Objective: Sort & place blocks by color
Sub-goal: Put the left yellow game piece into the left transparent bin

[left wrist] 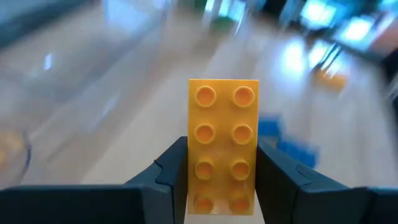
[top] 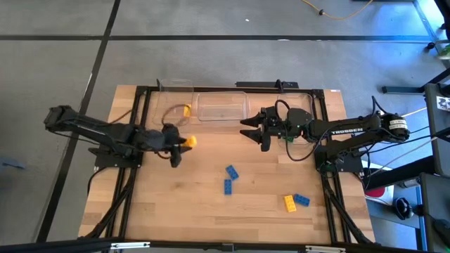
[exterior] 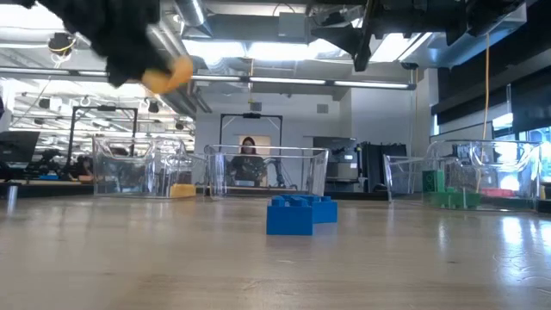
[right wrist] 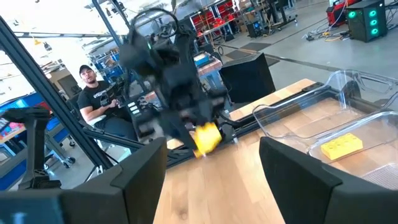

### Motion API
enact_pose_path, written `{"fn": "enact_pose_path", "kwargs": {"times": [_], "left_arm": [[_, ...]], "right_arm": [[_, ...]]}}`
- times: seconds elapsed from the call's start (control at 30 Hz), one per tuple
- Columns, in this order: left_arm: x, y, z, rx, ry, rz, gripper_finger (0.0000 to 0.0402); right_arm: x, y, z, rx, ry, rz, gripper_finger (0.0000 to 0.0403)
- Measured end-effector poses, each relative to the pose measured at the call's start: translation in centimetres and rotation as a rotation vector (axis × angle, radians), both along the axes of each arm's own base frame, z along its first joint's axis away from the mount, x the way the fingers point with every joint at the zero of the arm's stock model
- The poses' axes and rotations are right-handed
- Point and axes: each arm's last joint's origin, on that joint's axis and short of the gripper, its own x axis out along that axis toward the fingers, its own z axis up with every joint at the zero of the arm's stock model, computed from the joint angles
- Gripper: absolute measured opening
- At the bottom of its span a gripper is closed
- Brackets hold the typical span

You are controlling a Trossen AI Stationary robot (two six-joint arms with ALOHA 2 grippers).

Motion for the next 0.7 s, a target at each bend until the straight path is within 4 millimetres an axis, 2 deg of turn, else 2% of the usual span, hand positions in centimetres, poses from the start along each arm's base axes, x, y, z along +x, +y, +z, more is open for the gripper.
{"fn": "enact_pose_path", "kwargs": {"times": [0.2, 0.7], "left_arm": [[-0.5, 0.2, 2.5, 0.038, -0.211, 0.001, 0.0129], [-0.8, 0.2, 2.8, 0.045, -0.234, 0.002, 0.0129]], "right_arm": [[0.0, 0.0, 0.0, 0.02, 0.0, 0.0, 0.0258], [0.0, 0.0, 0.0, 0.018, 0.002, 0.0, 0.0258]]}}
